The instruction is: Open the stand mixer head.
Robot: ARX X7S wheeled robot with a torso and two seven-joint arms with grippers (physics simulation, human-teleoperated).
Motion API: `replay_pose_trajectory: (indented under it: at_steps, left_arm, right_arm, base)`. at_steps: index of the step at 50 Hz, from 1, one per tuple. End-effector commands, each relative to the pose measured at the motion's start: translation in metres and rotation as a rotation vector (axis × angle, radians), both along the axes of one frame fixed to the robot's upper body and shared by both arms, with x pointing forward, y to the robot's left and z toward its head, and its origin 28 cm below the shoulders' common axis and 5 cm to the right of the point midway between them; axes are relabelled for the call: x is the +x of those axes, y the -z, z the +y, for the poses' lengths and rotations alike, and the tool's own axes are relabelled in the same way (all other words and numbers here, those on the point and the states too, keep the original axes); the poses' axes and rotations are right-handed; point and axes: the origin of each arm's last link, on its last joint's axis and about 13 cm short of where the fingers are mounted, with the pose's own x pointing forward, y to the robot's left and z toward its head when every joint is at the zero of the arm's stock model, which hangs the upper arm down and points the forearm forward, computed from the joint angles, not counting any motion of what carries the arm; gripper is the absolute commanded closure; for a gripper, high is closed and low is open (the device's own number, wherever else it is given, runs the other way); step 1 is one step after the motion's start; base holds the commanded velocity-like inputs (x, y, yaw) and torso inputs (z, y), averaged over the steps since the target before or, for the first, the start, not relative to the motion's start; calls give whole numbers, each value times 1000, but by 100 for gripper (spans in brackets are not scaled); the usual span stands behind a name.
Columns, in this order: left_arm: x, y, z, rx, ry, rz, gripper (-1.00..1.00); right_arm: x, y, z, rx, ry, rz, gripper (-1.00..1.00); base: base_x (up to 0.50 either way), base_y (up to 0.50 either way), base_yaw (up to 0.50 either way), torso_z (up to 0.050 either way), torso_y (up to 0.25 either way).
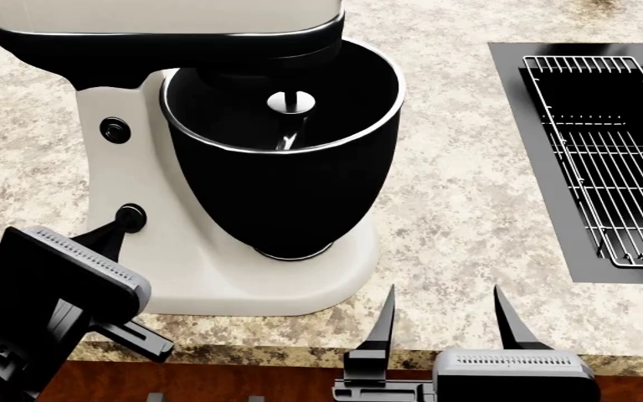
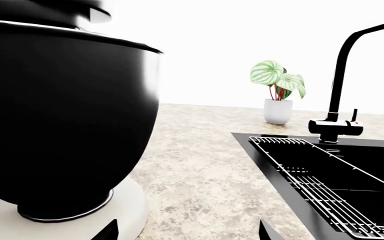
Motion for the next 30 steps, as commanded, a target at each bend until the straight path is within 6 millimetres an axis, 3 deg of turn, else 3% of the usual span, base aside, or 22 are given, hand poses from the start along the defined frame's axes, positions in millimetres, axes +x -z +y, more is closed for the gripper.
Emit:
replay_pose_trajectory:
  at_steps: [1,30]
  left_arm:
    - [9,1,1,-32,6,5,100]
    - [30,14,3,-57,-5,63,100]
  right_arm:
    - [0,2,0,26,0,5,-100]
    - [0,3,0,28,-2,7,-100]
  base:
    - [0,0,0,0,0]
    - [0,0,0,0,0]
